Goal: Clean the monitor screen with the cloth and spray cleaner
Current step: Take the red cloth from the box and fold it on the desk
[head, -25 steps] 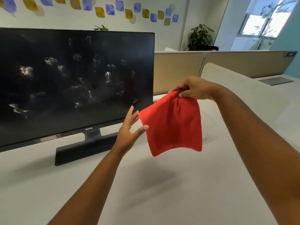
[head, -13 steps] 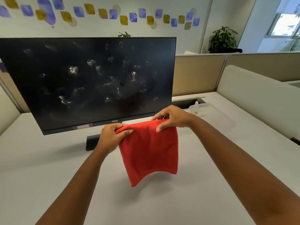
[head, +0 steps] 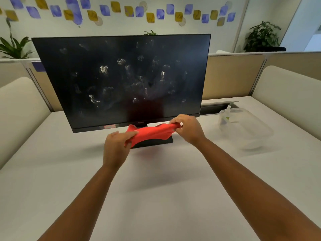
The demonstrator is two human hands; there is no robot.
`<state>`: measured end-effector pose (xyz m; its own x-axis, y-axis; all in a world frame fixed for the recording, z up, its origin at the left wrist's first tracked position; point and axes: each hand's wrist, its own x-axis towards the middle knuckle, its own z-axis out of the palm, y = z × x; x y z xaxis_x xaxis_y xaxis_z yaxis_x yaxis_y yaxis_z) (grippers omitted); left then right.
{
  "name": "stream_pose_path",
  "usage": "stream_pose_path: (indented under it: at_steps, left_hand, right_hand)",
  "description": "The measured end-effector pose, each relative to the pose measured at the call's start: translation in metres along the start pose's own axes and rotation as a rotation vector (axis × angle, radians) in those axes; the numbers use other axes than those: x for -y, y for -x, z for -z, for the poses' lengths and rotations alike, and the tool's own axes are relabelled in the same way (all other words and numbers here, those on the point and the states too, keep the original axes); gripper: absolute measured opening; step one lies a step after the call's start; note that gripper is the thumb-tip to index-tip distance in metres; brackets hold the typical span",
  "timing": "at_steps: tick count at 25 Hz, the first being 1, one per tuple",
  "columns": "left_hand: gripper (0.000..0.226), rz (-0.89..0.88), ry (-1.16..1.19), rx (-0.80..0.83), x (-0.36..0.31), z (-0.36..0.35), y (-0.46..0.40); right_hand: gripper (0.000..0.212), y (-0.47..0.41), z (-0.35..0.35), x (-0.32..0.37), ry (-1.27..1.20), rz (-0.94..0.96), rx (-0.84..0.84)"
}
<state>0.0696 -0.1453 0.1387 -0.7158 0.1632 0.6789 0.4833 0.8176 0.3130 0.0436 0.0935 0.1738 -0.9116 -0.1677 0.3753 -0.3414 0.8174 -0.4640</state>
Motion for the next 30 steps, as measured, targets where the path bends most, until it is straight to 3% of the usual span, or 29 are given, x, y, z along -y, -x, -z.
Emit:
stream_pose_path:
  at_steps: [5, 8, 10, 11, 13, 14, 15, 18, 20, 23, 26, 28, 30]
  left_hand:
    - [0.037, -0.104, -0.017, 0.317, -0.003, -0.026, 0.081]
    - [0.033, -0.201, 0.010, 0.543, 0.003, -0.025, 0.102]
    - [0.035, -0.106, 0.092, 0.552, 0.005, -0.023, 0.104]
    - [0.037, 0.020, 0.147, 0.487, 0.004, -0.024, 0.103]
    - [0.032, 0.359, 0.192, 0.292, 0.001, -0.032, 0.095]
    - [0.031, 0.505, 0.185, 0.264, 0.001, -0.038, 0.091]
    - [0.035, 0.588, 0.168, 0.336, 0.001, -0.044, 0.087]
    - [0.062, 0.584, 0.129, 0.683, -0.003, -0.062, 0.089]
    - [0.072, 0.586, 0.087, 0.700, -0.004, -0.069, 0.095]
    - [0.071, 0.475, -0.141, 0.659, -0.001, -0.073, 0.104]
    - [0.103, 0.415, -0.245, 0.673, 0.002, -0.075, 0.107]
    - [0.110, 0.449, -0.228, 0.671, 0.003, -0.075, 0.109]
    - [0.102, 0.441, -0.220, 0.657, 0.002, -0.077, 0.106]
  right_hand:
    - [0.024, 0.064, -0.038, -0.040, -0.082, -0.094, 0.300]
    - [0.026, 0.083, -0.044, -0.056, -0.074, -0.134, 0.623]
    - [0.024, 0.081, -0.039, -0.061, -0.120, -0.219, 0.884]
    - [0.020, 0.078, -0.038, -0.061, -0.183, -0.272, 0.901]
    - [0.018, 0.069, -0.043, -0.060, -0.260, -0.377, 0.636]
    - [0.021, 0.065, -0.050, -0.060, -0.215, -0.439, 0.450]
    - [0.028, 0.062, -0.059, -0.058, -0.159, -0.526, 0.317]
    - [0.044, 0.061, -0.087, -0.054, -0.173, -0.775, 0.239]
    - [0.032, 0.062, -0.100, -0.050, -0.229, -0.761, 0.178]
    - [0.024, 0.064, -0.107, -0.039, -0.330, -0.615, -0.049]
    - [0.023, 0.060, -0.105, -0.040, -0.430, -0.519, -0.143]
    - [0.031, 0.058, -0.105, -0.047, -0.230, -0.566, -0.062]
    - [0.045, 0.061, -0.108, -0.050, 0.079, -0.510, 0.041]
